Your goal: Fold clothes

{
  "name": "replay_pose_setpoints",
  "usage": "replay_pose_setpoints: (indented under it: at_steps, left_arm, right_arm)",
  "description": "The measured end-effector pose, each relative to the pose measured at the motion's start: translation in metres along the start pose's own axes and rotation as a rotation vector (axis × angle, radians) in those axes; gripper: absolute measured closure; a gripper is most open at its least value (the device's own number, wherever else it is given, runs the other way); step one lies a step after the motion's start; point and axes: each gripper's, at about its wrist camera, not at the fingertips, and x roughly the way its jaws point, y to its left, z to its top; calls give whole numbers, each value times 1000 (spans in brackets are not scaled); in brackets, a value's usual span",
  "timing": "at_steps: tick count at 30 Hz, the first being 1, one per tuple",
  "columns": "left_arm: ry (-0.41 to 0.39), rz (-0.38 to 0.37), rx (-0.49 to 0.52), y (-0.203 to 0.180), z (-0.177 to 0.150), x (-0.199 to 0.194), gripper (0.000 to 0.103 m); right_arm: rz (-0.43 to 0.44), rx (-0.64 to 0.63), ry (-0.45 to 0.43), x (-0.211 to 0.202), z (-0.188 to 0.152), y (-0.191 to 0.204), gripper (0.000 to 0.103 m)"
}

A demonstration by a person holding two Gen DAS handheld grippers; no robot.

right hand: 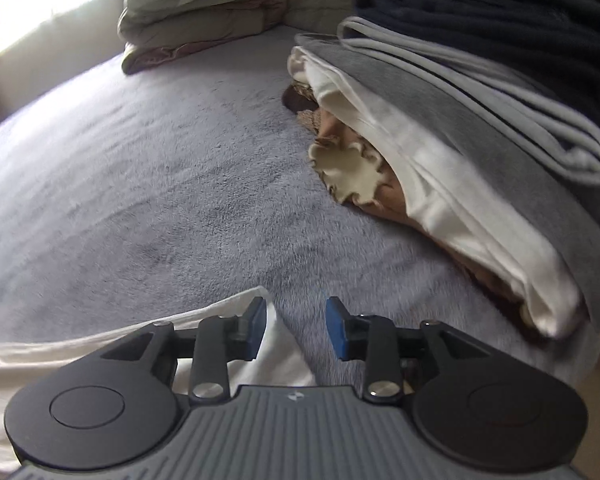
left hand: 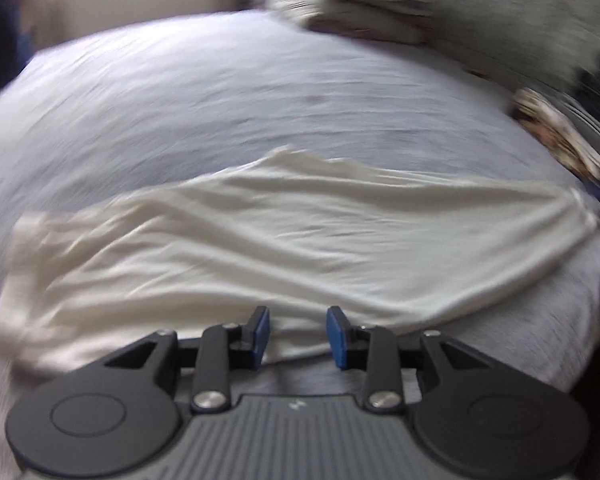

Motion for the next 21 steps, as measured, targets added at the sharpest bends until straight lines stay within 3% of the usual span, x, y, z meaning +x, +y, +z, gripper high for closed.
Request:
replay_pose_setpoints:
  at_steps: [5,14,17,21]
  left_arm:
    - [59,96,-261,35,4,-9,70]
    - [-22,202,-667,105,-28,-48,65]
    - [-65,181,-796,123,-45,-52,65]
    - [-107,88,-937,136,-57,-43,65]
  right_arm:
    - [15,19,87,-2,-9,0,67]
    - [30,97,132,-5,-32,-16,67]
    - [54,141,126,-10,-35,-23,67]
    - [105,232,132,-11,-41,-32,67]
